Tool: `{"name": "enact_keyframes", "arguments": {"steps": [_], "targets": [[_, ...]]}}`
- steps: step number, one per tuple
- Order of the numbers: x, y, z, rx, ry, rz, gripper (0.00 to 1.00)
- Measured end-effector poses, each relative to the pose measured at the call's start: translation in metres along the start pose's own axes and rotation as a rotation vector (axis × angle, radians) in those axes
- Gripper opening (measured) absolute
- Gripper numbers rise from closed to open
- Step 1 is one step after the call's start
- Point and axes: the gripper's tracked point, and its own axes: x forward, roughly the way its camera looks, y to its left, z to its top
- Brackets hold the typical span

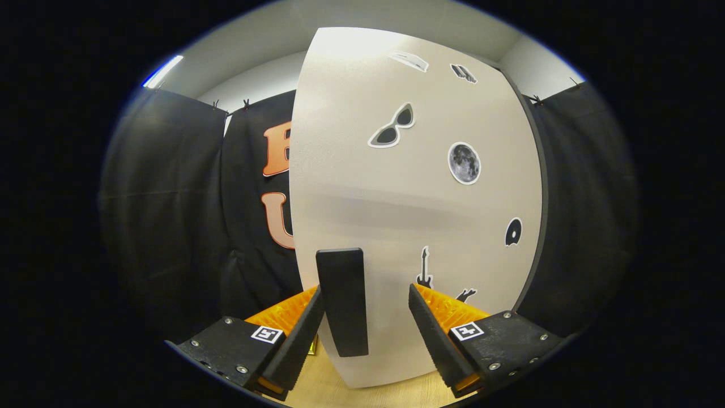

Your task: Open the shoe cabinet door, grab the shoes and put them into the shoe cabinet, then close the shoe cabinet door.

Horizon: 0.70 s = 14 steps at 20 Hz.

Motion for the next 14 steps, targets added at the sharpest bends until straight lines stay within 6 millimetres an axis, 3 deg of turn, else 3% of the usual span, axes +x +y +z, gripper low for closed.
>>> {"name": "enact_keyframes", "arguments": {"steps": [10,14], "targets": [[0.047,0.001,0.002,0.030,0.011,-0.024,0.92],[0.062,0.000,0.001,-0.068,0.013,-0.084,0.92]]}}
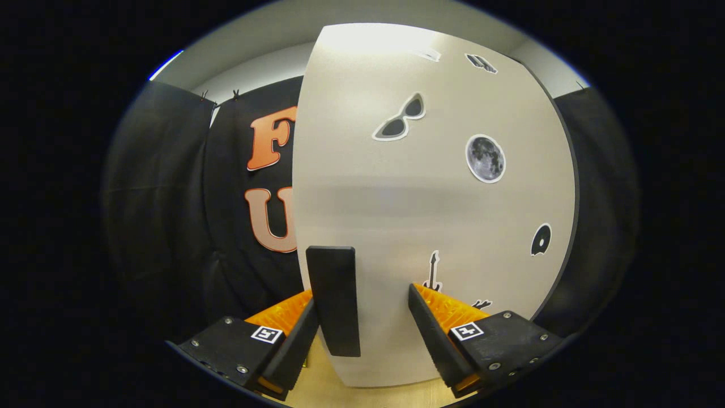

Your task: Open the shoe cabinet door, grab the shoes and put them into the shoe cabinet, then close the shoe cabinet door.

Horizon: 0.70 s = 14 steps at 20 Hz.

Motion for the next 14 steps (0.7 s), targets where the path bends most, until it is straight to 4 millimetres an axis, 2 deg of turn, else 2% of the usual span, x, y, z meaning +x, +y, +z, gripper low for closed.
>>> {"name": "enact_keyframes", "arguments": {"steps": [3,10,12,14], "targets": [[0.002,-0.002,-0.003,-0.065,0.005,-0.037,0.95],[0.002,0.000,-0.002,-0.039,0.034,-0.039,0.95],[-0.002,0.000,0.007,-0.023,0.025,-0.040,0.96],[-0.011,-0.002,0.024,-0.030,-0.001,-0.045,0.95]]}}
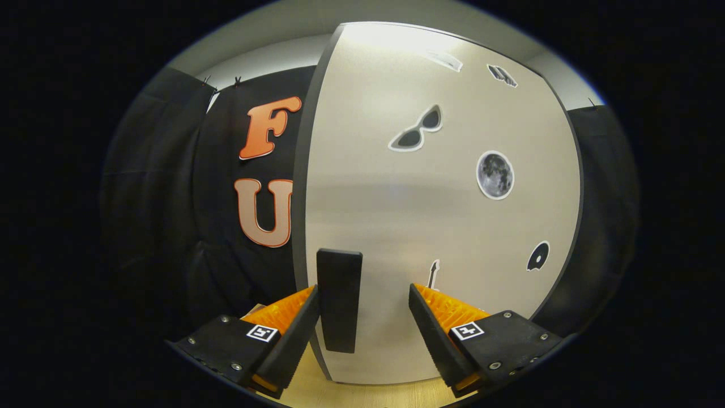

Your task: Open the shoe cabinet door, grab the shoes and put them into the shoe cabinet, then close the shoe cabinet door.

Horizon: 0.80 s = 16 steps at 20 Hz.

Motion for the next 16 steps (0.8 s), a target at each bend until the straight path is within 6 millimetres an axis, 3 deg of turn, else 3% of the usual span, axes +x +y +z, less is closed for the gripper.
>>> {"name": "enact_keyframes", "arguments": {"steps": [11,16], "targets": [[-0.095,-0.020,0.065,0.043,0.000,0.010,0.95],[-0.140,-0.045,0.091,0.045,-0.031,-0.038,0.95]]}}
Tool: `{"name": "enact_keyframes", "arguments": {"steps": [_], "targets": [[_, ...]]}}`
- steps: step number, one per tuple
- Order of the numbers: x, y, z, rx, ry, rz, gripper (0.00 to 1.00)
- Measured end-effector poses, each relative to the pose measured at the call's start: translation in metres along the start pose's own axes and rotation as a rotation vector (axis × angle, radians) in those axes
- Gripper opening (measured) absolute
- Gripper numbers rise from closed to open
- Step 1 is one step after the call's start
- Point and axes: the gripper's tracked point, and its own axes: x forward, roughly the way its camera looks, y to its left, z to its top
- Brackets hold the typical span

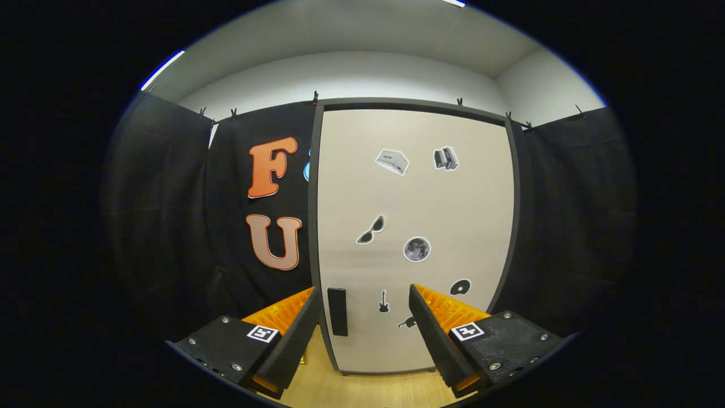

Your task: Open the shoe cabinet door, grab the shoes and put them into the shoe cabinet, then close the shoe cabinet door.

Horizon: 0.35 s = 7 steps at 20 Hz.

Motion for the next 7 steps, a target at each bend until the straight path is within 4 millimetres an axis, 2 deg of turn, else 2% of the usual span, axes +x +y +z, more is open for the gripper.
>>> {"name": "enact_keyframes", "arguments": {"steps": [7], "targets": [[-0.036,-0.021,-0.004,-0.020,0.017,-0.059,0.95]]}}
